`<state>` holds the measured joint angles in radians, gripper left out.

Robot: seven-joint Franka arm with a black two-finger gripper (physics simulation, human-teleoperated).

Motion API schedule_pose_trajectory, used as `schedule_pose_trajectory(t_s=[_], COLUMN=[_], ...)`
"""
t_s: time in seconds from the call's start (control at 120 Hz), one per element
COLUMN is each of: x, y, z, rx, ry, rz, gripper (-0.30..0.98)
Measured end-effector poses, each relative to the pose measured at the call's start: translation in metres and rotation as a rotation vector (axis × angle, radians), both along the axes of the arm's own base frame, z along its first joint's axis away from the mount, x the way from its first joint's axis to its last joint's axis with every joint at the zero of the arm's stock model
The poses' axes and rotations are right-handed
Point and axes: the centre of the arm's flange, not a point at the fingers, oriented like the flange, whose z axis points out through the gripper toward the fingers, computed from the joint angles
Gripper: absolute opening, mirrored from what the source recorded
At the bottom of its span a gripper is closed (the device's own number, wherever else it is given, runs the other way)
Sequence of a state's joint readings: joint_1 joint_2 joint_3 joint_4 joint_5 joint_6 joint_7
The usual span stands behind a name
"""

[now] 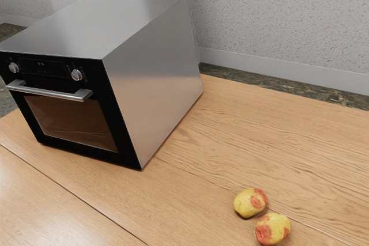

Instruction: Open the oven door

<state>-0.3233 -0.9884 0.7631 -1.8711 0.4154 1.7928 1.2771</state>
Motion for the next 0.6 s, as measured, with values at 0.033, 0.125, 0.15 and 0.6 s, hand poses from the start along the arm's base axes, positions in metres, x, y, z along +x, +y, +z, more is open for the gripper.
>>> schedule_pose_trajectory(t_s=[0.033,0.125,0.15,0.6], x=[0.008,0.024,0.025,0.093], y=[0.011,0.035,0.040,0.083], z=[-0.011,-0.030,-0.033,-0.064], rx=[-0.014,-0.014,-0.010,0.197], ry=[-0.032,-0.080,-0.088,-0.026], rz=[-0.047,-0.135,-0.150,-0.440], gripper=[0.69,0.69,0.69,0.69])
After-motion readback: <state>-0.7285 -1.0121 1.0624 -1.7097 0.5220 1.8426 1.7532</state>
